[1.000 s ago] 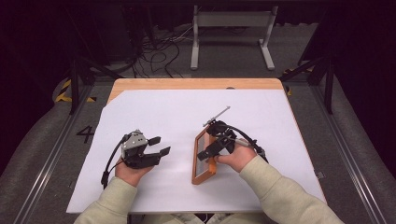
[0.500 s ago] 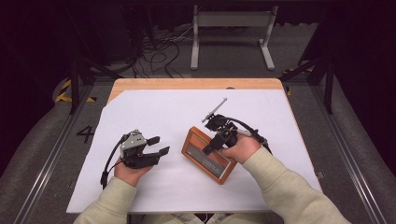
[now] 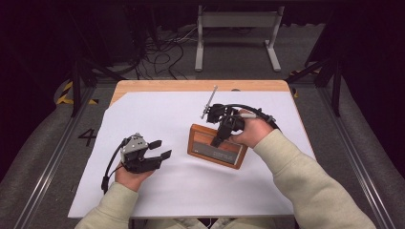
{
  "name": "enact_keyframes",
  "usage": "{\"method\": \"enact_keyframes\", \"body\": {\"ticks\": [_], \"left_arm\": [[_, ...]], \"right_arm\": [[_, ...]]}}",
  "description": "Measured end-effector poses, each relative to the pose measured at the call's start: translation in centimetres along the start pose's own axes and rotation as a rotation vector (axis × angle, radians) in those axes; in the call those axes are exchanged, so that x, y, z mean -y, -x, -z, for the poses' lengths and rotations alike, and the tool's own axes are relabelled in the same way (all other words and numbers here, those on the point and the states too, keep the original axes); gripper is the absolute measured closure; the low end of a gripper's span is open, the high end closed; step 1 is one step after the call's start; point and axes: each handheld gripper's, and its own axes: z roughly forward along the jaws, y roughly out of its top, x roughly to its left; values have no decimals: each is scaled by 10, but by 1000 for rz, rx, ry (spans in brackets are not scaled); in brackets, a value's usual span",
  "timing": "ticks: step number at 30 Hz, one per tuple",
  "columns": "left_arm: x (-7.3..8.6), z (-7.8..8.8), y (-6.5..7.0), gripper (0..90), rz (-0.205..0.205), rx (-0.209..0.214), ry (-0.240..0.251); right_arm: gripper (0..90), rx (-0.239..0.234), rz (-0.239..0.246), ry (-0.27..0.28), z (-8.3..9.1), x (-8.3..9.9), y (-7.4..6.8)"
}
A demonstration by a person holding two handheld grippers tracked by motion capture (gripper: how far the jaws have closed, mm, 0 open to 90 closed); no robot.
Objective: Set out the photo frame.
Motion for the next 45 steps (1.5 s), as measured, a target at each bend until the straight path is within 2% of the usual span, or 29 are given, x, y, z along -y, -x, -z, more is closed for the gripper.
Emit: {"method": "enact_keyframes", "body": {"ticks": [3,5,6,7,9,15,20,23,29,30,31,32,34,36,39,41,42,45], "left_arm": [[0,0,-1,429,-4,-2,0],[1,1,-1,429,0,-4,-1],[1,1,0,428,1,-3,-1],[1,1,0,428,1,-3,-1],[0,1,-1,428,-3,-2,2],[0,0,-1,427,-2,-2,2],[0,0,-1,427,1,1,2],[1,0,-1,427,5,3,1],[0,0,-1,427,4,4,2],[1,0,-1,427,4,4,2],[1,-1,-1,426,5,4,2],[1,-1,-1,426,5,4,2],[1,-1,-1,427,5,6,2],[1,-1,-1,426,5,5,-3],[0,-1,-1,427,3,5,0],[0,-1,-1,427,4,8,0],[0,-2,-1,428,6,9,-1],[0,-1,-2,429,9,12,-2]], "right_arm": [[731,-5,74,-45,-7,-2,6],[731,-25,123,-60,-12,-3,8],[731,-35,143,-71,-14,-3,9],[731,-35,143,-71,-14,-3,9],[730,-44,190,-94,-22,-5,9],[730,-68,224,-117,-34,-7,8],[729,-84,235,-101,-40,-9,10],[728,-85,265,-96,-39,-8,10],[701,-90,229,-62,-39,-6,16],[673,-83,222,-44,-38,-5,17],[590,-75,211,-22,-36,-4,19],[523,-47,203,-4,-35,-2,21],[513,-37,197,5,-36,-1,21],[444,-17,185,18,-35,2,24],[359,-8,120,64,-31,6,28],[302,53,84,104,-23,11,30],[298,55,69,120,-20,13,30],[246,105,31,192,-8,26,27]]}}
